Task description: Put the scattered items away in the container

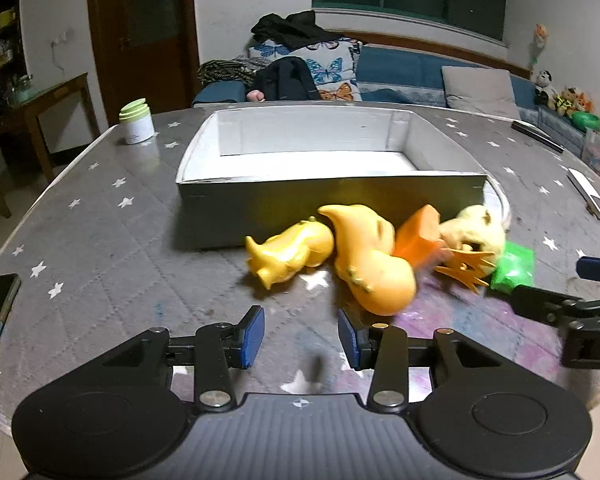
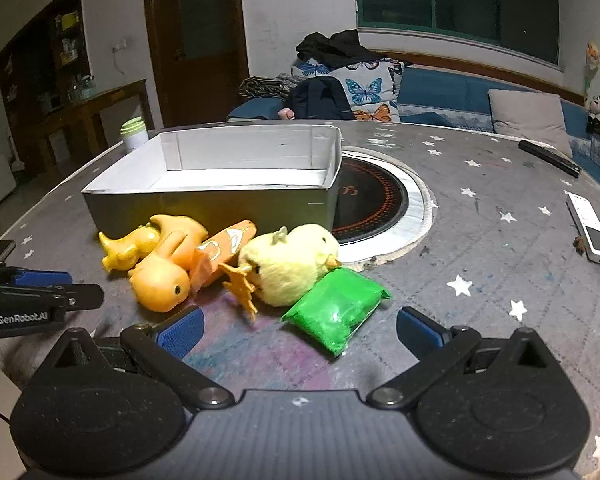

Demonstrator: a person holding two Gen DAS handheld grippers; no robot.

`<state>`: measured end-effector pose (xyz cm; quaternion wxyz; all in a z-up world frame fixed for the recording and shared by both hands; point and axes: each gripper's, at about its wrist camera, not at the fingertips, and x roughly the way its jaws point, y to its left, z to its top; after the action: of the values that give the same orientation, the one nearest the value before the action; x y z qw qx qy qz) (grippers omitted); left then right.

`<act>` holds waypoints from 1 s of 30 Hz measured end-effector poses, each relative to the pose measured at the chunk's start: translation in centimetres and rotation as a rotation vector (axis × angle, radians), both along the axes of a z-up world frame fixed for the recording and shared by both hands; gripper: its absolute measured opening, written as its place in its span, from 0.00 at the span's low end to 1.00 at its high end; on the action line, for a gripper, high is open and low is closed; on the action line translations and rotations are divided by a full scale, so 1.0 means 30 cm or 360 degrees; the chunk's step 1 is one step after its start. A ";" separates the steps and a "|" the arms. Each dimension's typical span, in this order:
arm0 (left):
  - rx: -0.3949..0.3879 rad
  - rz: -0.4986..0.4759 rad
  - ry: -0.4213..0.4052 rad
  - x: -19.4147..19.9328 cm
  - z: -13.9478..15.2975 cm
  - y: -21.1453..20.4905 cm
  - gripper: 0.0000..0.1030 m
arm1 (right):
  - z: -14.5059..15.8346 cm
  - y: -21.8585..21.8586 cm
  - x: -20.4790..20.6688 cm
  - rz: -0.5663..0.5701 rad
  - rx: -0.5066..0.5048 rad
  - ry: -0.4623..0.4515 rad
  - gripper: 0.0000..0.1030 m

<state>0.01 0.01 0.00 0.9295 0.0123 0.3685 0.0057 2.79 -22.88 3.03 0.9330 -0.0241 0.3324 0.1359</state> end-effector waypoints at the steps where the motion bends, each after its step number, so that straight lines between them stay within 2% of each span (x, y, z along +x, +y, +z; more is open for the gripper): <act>1: -0.0001 0.0006 -0.0003 0.001 0.000 0.001 0.42 | 0.000 0.000 -0.001 0.0000 0.0005 0.0002 1.00; 5: -0.0007 0.0003 -0.0037 -0.006 0.007 0.006 0.42 | -0.002 0.006 -0.007 -0.0006 0.0037 0.0019 1.00; 6: -0.0005 -0.0013 -0.0054 -0.016 0.010 0.006 0.42 | -0.003 0.009 -0.038 0.0016 0.0016 -0.0016 1.00; 10: 0.0020 -0.0025 -0.0019 -0.038 0.008 -0.053 0.42 | -0.006 0.011 -0.035 0.0042 0.0042 0.0041 1.00; 30: -0.0010 -0.0016 0.0003 -0.050 -0.008 -0.037 0.42 | -0.032 0.054 -0.065 0.0086 0.0016 0.0096 1.00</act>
<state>-1.50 -1.10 -0.23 0.9292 0.0112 0.3693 -0.0003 0.85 -21.25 2.05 0.9187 -0.0242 0.3588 0.1634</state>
